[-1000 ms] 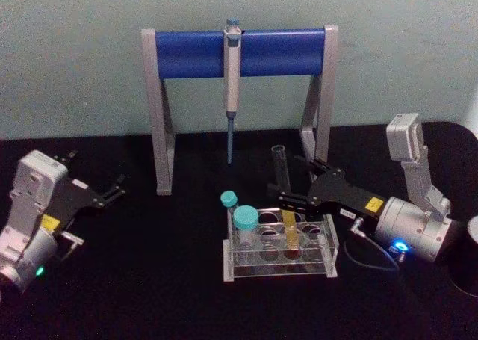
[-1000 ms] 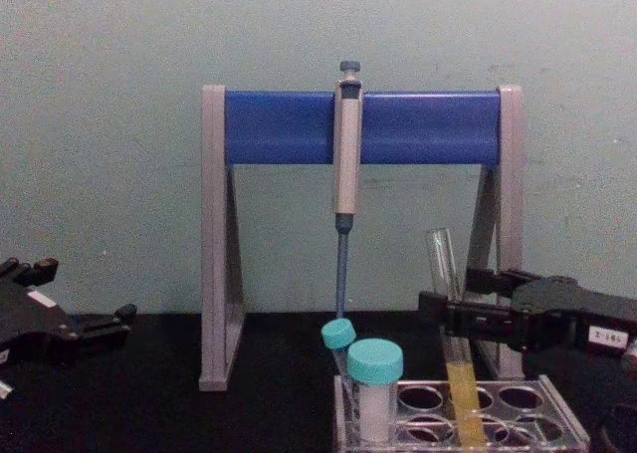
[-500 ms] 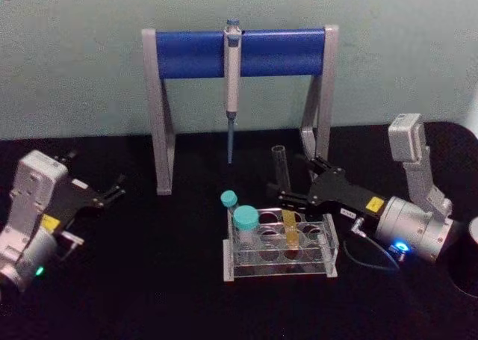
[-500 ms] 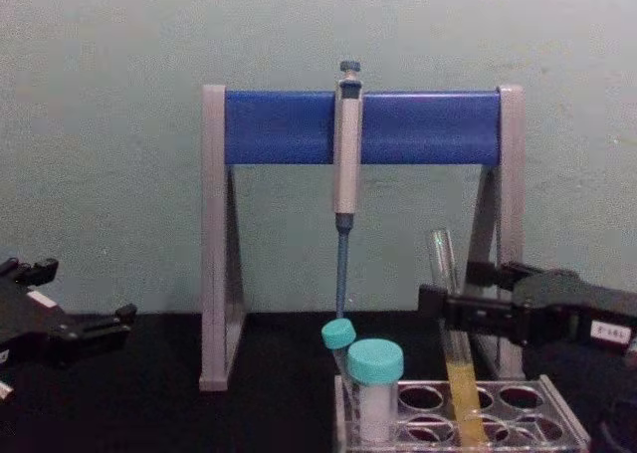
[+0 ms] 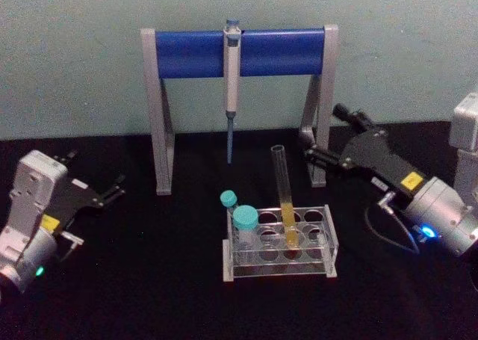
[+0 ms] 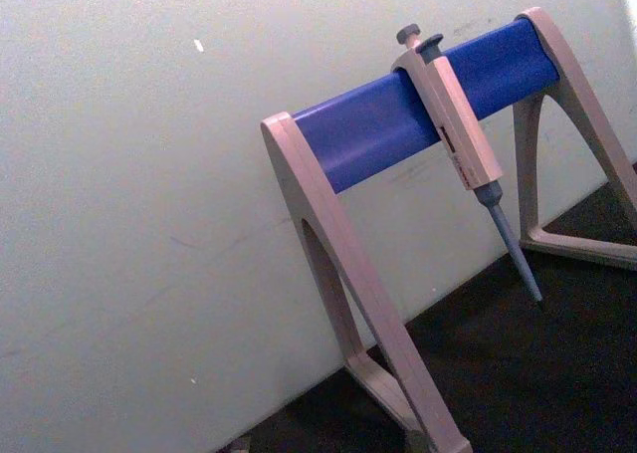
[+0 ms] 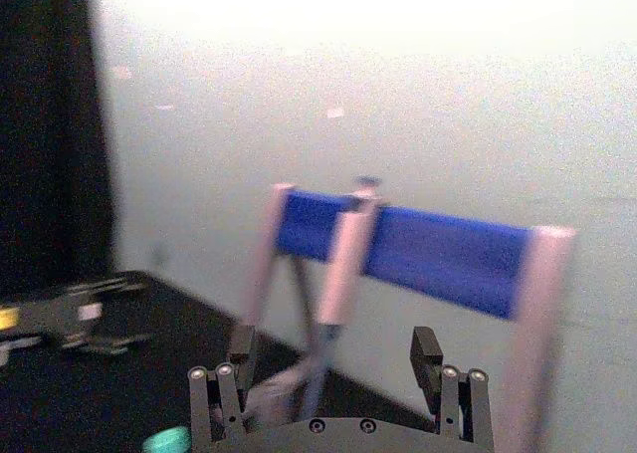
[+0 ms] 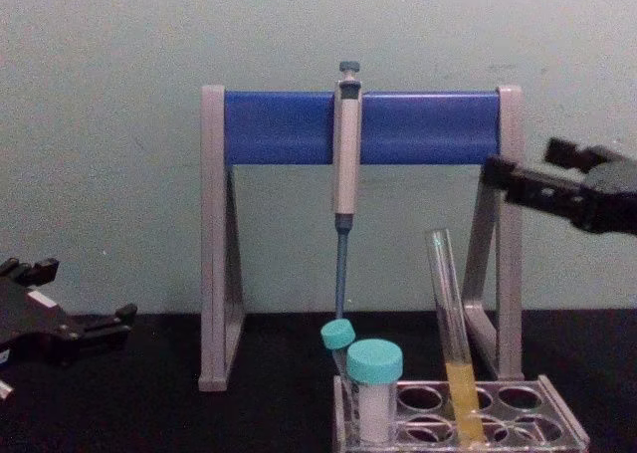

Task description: Pick up the test tube from the test tube rack, shake it, then place it back into the test tube rack.

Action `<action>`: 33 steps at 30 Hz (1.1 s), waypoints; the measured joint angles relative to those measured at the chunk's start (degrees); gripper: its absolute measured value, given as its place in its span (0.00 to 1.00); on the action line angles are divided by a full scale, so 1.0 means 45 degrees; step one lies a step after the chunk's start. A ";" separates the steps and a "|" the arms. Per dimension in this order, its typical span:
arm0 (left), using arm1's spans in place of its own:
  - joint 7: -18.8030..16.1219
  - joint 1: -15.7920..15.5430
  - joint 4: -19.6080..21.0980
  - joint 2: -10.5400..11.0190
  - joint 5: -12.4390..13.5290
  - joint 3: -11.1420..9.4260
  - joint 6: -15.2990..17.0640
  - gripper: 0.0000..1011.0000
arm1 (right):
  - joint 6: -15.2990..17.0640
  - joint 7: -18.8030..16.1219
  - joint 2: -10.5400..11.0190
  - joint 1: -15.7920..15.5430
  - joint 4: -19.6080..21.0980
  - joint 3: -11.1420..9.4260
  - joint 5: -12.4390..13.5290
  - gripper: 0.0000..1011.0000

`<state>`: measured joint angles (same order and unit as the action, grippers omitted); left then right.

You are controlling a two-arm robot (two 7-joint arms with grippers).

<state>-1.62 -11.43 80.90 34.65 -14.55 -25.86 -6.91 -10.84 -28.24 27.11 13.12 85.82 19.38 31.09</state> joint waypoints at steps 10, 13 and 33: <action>0.0000 0.0000 0.0000 0.0000 0.0000 0.0000 0.0000 0.99 | 0.1991 0.4161 -0.0633 -0.0855 0.0862 -0.0929 -0.1838 0.99; 0.0000 0.0000 0.0000 0.0000 0.0000 0.0000 0.0000 0.99 | 0.2556 0.4566 -0.0762 -0.0831 0.0690 -0.0949 -0.2072 0.99; 0.0000 0.0000 0.0001 -0.0001 -0.0001 0.0000 0.0000 0.99 | 0.4318 0.4770 -0.1580 -0.0525 -0.1202 -0.1032 -0.2556 0.99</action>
<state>-1.62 -11.43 80.90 34.64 -14.55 -25.86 -6.91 8.59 -6.77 20.00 10.76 80.41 14.74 19.58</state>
